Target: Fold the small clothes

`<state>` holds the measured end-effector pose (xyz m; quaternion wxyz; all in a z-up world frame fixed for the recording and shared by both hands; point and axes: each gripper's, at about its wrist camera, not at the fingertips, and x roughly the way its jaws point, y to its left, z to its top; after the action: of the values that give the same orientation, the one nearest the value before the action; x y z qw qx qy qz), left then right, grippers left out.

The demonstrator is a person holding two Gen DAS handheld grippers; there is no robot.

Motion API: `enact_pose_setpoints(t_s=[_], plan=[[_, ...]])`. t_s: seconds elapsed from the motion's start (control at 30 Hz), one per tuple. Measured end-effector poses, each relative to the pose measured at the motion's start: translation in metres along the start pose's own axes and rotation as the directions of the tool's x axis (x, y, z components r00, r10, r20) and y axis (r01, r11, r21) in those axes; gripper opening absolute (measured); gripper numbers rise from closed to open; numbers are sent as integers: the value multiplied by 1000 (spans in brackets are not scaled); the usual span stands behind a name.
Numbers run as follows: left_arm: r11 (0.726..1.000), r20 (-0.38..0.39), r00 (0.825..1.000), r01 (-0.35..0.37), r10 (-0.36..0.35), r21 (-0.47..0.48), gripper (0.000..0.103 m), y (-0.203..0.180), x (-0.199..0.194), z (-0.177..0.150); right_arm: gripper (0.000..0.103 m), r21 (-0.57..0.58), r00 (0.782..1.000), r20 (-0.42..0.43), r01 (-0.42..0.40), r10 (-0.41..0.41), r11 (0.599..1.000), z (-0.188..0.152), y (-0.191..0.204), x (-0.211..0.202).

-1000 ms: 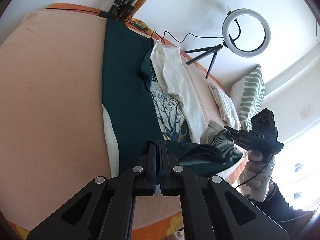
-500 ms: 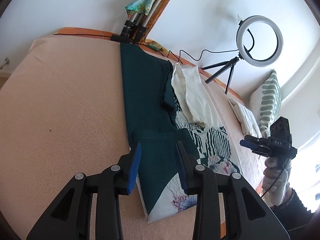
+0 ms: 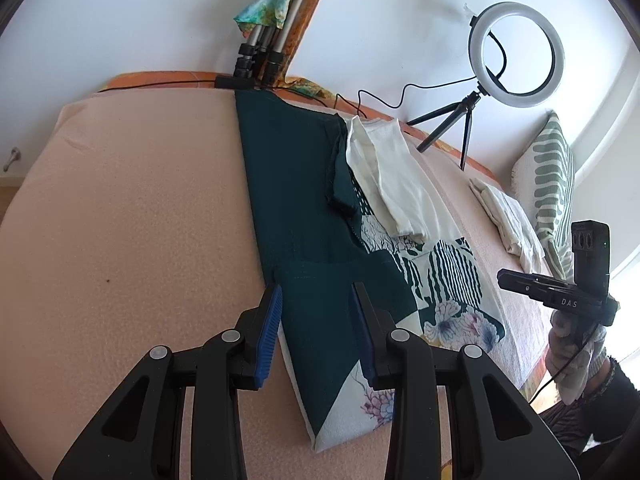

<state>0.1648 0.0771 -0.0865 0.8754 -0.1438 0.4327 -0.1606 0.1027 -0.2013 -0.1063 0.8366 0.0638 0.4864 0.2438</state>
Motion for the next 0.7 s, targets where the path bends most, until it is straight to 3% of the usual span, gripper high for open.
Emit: enact_pose_setpoints(t_s=[0.1, 0.2, 0.3, 0.5, 0.6, 0.7], plan=[[1000, -11, 1000, 2, -2, -14, 33, 3, 8, 4, 40, 7, 1000, -8, -8, 8, 1000, 8, -2, 9], [999, -35, 999, 14, -16, -33, 33, 5, 18, 5, 40, -4, 999, -32, 40, -40, 999, 11, -4, 24], [1000, -47, 999, 10, -10, -13, 33, 1, 21, 4, 26, 1, 997, -60, 50, -50, 999, 10, -6, 36], [1000, -43, 999, 0, 0, -1, 35, 6, 18, 4, 23, -37, 996, -49, 78, -80, 996, 9, -2, 38], [1000, -63, 998, 7, -8, -19, 36, 12, 18, 2, 16, -41, 995, -53, 83, -86, 996, 9, -1, 39], [1000, -91, 996, 3, -4, -13, 40, 12, 23, -3, 16, -46, 995, -57, 81, -84, 996, 9, -1, 41]])
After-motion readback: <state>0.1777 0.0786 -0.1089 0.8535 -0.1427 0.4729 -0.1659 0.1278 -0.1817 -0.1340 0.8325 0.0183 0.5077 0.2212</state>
